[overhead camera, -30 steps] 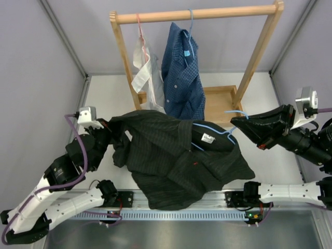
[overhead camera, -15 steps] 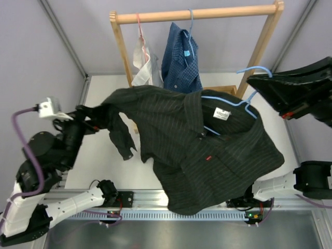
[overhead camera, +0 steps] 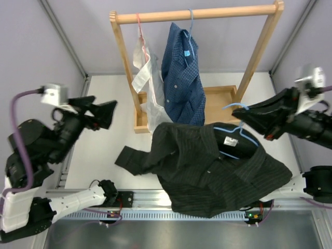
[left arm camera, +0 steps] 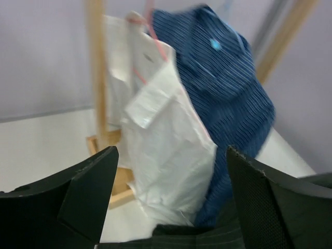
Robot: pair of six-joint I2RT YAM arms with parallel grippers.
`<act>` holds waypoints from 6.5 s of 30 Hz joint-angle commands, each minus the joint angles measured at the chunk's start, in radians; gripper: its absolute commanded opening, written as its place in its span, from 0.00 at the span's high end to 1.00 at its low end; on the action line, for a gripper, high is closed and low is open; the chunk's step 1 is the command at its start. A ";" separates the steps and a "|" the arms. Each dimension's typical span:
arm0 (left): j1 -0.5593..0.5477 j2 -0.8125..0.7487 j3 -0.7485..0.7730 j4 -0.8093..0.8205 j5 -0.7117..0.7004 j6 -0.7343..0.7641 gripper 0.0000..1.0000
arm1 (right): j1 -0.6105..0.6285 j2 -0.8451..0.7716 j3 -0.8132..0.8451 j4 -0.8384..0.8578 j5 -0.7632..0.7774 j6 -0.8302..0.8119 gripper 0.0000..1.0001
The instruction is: Place the shirt on the hanger
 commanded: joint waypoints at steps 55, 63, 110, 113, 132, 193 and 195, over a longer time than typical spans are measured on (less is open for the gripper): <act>-0.033 0.265 -0.328 0.441 1.588 0.166 1.00 | -0.010 -0.357 -0.620 0.013 -0.372 0.059 0.34; -0.033 0.288 -0.309 0.426 1.581 0.164 1.00 | -0.010 -0.346 -0.711 -0.052 -0.440 0.054 0.44; -0.032 -0.159 -0.154 0.064 0.141 0.060 0.02 | -0.031 -0.323 0.197 -0.480 0.181 0.286 1.00; -0.032 -0.134 -0.177 0.042 0.015 0.056 0.02 | -0.036 -0.339 0.080 -0.481 0.296 0.309 1.00; -0.030 -0.007 -0.470 0.195 -0.208 0.080 0.02 | -0.317 0.042 -0.395 -0.309 0.771 0.398 1.00; 1.071 0.085 -0.627 0.334 0.487 -0.162 0.02 | -1.171 0.209 -0.195 0.178 -0.210 0.197 1.00; 1.071 0.075 -0.628 0.332 0.486 -0.161 0.02 | -1.169 0.230 -0.149 0.166 -0.210 0.183 1.00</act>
